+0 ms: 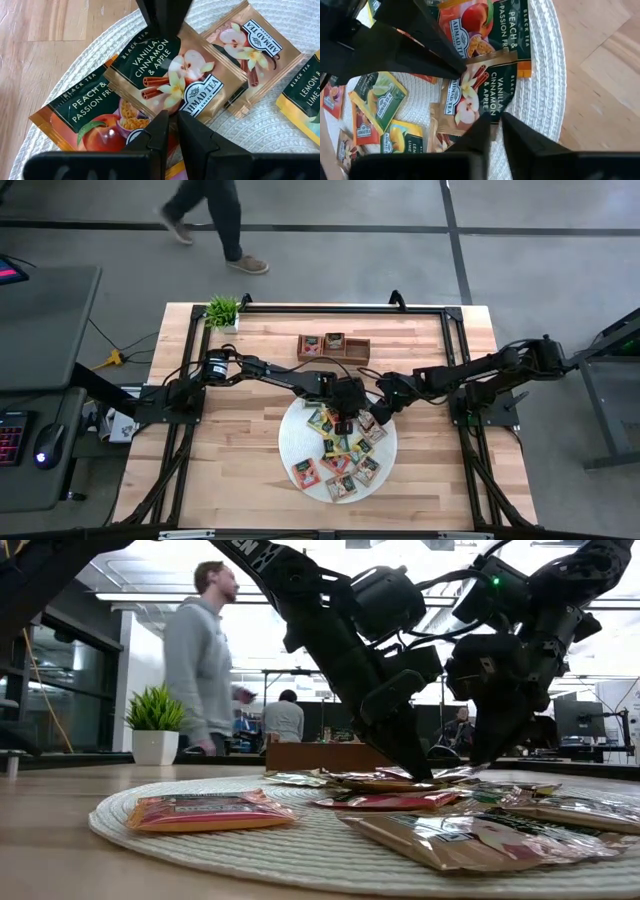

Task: Pick & Place Tea
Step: Put the brown tea bag into the middle section of the wooden organizer

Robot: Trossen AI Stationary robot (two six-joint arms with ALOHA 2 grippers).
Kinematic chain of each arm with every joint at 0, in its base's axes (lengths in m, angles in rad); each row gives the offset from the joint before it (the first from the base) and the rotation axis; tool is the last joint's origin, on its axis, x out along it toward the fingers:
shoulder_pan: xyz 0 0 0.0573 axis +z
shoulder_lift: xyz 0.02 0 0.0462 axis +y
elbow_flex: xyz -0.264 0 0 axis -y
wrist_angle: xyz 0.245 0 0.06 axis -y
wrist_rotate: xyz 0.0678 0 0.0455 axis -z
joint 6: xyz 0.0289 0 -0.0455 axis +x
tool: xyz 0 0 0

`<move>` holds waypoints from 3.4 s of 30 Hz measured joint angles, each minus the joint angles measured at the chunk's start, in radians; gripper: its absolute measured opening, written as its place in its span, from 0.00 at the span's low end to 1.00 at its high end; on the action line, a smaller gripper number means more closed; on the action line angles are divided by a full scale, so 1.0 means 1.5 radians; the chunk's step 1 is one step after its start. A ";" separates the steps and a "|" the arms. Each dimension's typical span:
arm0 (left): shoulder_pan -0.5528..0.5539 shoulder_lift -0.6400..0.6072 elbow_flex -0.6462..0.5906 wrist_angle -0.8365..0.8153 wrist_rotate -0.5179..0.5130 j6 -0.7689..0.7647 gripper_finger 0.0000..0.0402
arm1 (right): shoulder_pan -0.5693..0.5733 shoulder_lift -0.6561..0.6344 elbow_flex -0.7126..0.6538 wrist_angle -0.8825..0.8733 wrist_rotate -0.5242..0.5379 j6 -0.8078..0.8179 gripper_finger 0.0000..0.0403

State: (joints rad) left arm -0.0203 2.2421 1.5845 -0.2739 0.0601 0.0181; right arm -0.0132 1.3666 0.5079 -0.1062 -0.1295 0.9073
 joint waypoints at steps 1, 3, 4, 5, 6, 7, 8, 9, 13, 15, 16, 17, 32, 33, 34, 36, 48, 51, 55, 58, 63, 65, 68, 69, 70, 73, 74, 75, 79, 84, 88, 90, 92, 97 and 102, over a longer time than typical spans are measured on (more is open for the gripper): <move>0.000 0.000 0.000 0.000 0.000 0.000 0.11 | 0.000 0.000 0.000 0.000 0.000 0.000 0.04; 0.000 0.000 0.000 0.000 0.000 0.000 0.11 | 0.000 0.000 0.000 -0.001 0.001 -0.006 0.02; 0.000 0.000 0.000 0.000 0.001 0.001 0.11 | 0.000 0.000 0.000 -0.001 0.001 -0.007 0.02; 0.000 0.000 0.000 0.000 0.002 0.002 0.11 | 0.000 0.000 0.000 -0.002 0.001 -0.008 0.02; 0.000 0.000 0.000 0.000 0.005 0.004 0.11 | 0.000 0.000 0.000 -0.003 0.001 -0.011 0.01; 0.000 0.000 0.000 0.002 0.011 0.010 0.11 | 0.000 0.000 0.000 -0.003 0.000 -0.016 0.01; 0.001 0.000 -0.001 0.004 0.019 0.016 0.11 | 0.000 0.000 0.000 -0.003 -0.001 -0.019 0.01; 0.002 -0.004 -0.001 0.007 0.030 0.020 0.11 | 0.000 0.000 0.000 -0.004 -0.005 -0.020 0.01; 0.000 -0.018 -0.004 0.001 0.057 0.027 0.11 | 0.000 0.000 0.003 -0.003 -0.013 -0.030 0.00; 0.004 -0.022 -0.004 0.000 0.058 0.029 0.11 | 0.000 0.000 0.002 -0.008 -0.013 -0.030 0.00; 0.004 -0.033 -0.005 -0.015 0.061 0.036 0.11 | 0.000 0.001 0.002 -0.009 -0.013 -0.031 0.00; 0.006 -0.045 -0.006 -0.024 0.065 0.041 0.11 | 0.000 0.000 0.002 -0.012 -0.012 -0.033 0.00; 0.089 -0.199 -0.001 -0.089 0.139 0.213 0.11 | 0.000 -0.013 0.001 -0.006 -0.013 -0.097 0.00; 0.095 -0.200 -0.001 -0.090 0.149 0.224 0.11 | 0.000 -0.017 0.001 -0.006 -0.012 -0.105 0.00; 0.103 -0.207 -0.004 -0.106 0.162 0.230 0.11 | -0.001 -0.023 0.001 -0.005 -0.012 -0.111 0.00; 0.118 -0.221 -0.006 -0.114 0.198 0.241 0.11 | -0.006 -0.038 0.001 -0.008 -0.006 -0.121 0.00; 0.222 -0.317 -0.168 0.036 0.375 0.234 0.11 | -0.089 -0.146 0.075 -0.122 0.045 -0.287 0.00; 0.255 -0.360 -0.237 0.089 0.397 0.209 0.11 | -0.128 -0.134 0.138 -0.174 0.047 -0.382 0.00; 0.295 -0.430 -0.314 0.190 0.424 0.181 0.11 | -0.186 -0.103 0.223 -0.219 0.046 -0.513 0.00; 0.328 -0.478 -0.380 0.235 0.448 0.156 0.11 | -0.226 -0.067 0.294 -0.242 0.045 -0.605 0.00; 0.359 -0.516 -0.468 0.389 0.519 0.073 0.11 | -0.277 0.016 0.410 -0.260 0.007 -0.749 0.00; 0.363 -0.522 -0.488 0.478 0.546 0.041 0.11 | -0.290 0.055 0.448 -0.262 -0.011 -0.787 0.00; 0.363 -0.521 -0.524 0.555 0.567 0.000 0.11 | -0.303 0.111 0.488 -0.269 -0.028 -0.836 0.00; 0.363 -0.519 -0.534 0.578 0.568 -0.012 0.11 | -0.306 0.129 0.498 -0.269 -0.029 -0.849 0.00; 0.363 -0.519 -0.544 0.603 0.571 -0.021 0.11 | -0.307 0.146 0.507 -0.269 -0.029 -0.862 0.00; 0.363 -0.522 -0.566 0.663 0.571 -0.044 0.11 | -0.315 0.188 0.527 -0.267 -0.028 -0.889 0.00; 0.363 -0.521 -0.571 0.669 0.570 -0.050 0.11 | -0.317 0.201 0.531 -0.265 -0.028 -0.893 0.00; 0.363 -0.520 -0.576 0.680 0.571 -0.056 0.11 | -0.320 0.212 0.535 -0.264 -0.028 -0.897 0.00; 0.363 -0.521 -0.585 0.697 0.579 -0.068 0.11 | -0.321 0.240 0.537 -0.239 -0.024 -0.907 0.00; 0.363 -0.521 -0.587 0.695 0.582 -0.068 0.11 | -0.324 0.266 0.537 -0.225 -0.022 -0.906 0.00; 0.363 -0.521 -0.587 0.695 0.582 -0.068 0.11 | -0.329 0.279 0.536 -0.227 -0.018 -0.904 0.00; 0.363 -0.521 -0.587 0.695 0.582 -0.068 0.11 | -0.332 0.281 0.536 -0.229 -0.008 -0.904 0.00; 0.363 -0.521 -0.587 0.695 0.582 -0.068 0.11 | -0.334 0.281 0.536 -0.222 -0.005 -0.904 0.00; 0.363 -0.521 -0.587 0.695 0.581 -0.068 0.11 | -0.344 0.281 0.535 -0.227 -0.014 -0.894 0.00; 0.363 -0.521 -0.587 0.695 0.581 -0.068 0.11 | -0.345 0.281 0.523 -0.227 -0.026 -0.890 0.00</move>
State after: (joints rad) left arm 0.5236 1.4612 0.7044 0.7681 0.9321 -0.0845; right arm -0.5302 1.7878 1.2922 -0.4467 -0.1681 -0.4274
